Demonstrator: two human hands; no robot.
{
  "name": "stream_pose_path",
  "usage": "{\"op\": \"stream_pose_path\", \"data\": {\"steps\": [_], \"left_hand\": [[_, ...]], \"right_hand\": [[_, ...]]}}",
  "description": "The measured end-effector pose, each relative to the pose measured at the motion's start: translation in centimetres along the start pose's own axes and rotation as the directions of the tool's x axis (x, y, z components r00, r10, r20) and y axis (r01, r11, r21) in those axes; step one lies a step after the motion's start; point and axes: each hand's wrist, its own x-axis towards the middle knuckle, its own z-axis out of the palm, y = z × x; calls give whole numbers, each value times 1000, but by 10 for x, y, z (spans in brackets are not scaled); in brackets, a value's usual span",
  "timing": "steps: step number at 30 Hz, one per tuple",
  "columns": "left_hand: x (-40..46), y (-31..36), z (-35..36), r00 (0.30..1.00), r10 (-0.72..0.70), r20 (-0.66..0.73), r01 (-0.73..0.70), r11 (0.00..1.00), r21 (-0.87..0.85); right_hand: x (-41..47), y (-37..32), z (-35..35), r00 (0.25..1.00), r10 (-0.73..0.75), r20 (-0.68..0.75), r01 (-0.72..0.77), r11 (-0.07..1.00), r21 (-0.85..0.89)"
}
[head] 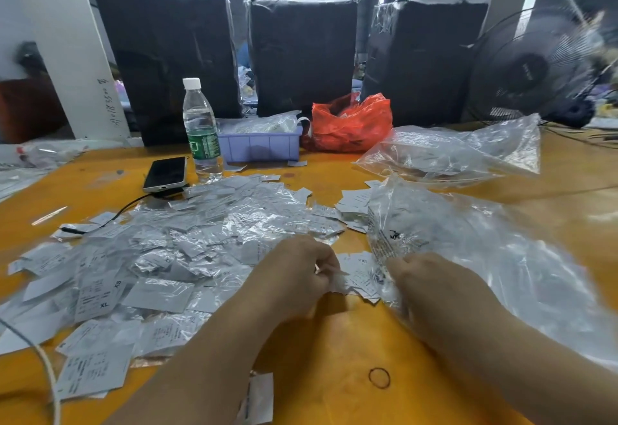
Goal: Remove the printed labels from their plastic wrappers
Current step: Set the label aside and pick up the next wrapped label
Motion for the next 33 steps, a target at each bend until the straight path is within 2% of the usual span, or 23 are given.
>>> {"op": "stream_pose_path", "data": {"steps": [5,10,13,16,18,21,23,24,27,29,33], "left_hand": [[0,1,2,997,-44,58,49,996,-79],[-1,3,3,999,-25,40,30,991,-129],[-1,3,4,1000,-22,-16,19,984,-175],[0,2,3,996,-43,-74,22,964,-265],[1,1,1,990,-72,-121,31,948,-318],[3,1,-2,978,-136,-155,59,905,-422],[3,1,-4,974,-163,-156,69,874,-480],[2,1,-5,973,-171,-158,71,863,-499],[1,1,-8,962,-208,-175,79,830,-553],[1,3,-10,952,-233,-199,74,805,-588],[0,5,-17,938,-238,-253,34,787,-616]], "right_hand": [[-1,4,5,998,49,-24,-49,999,-2],[-5,-2,7,998,2,-68,-1,1000,13],[-5,-3,7,994,-3,-111,11,997,76],[-7,0,5,984,-2,-178,21,995,101],[-8,2,3,960,-5,-280,41,992,123],[-2,1,-3,883,-72,-465,199,953,230],[4,-2,-11,847,-16,-531,287,855,431],[7,-3,-16,852,41,-522,301,777,553],[22,-4,-31,926,167,-339,236,446,863],[35,-5,-37,963,143,-227,187,252,950],[62,-11,-40,983,94,-159,155,46,987]]}}
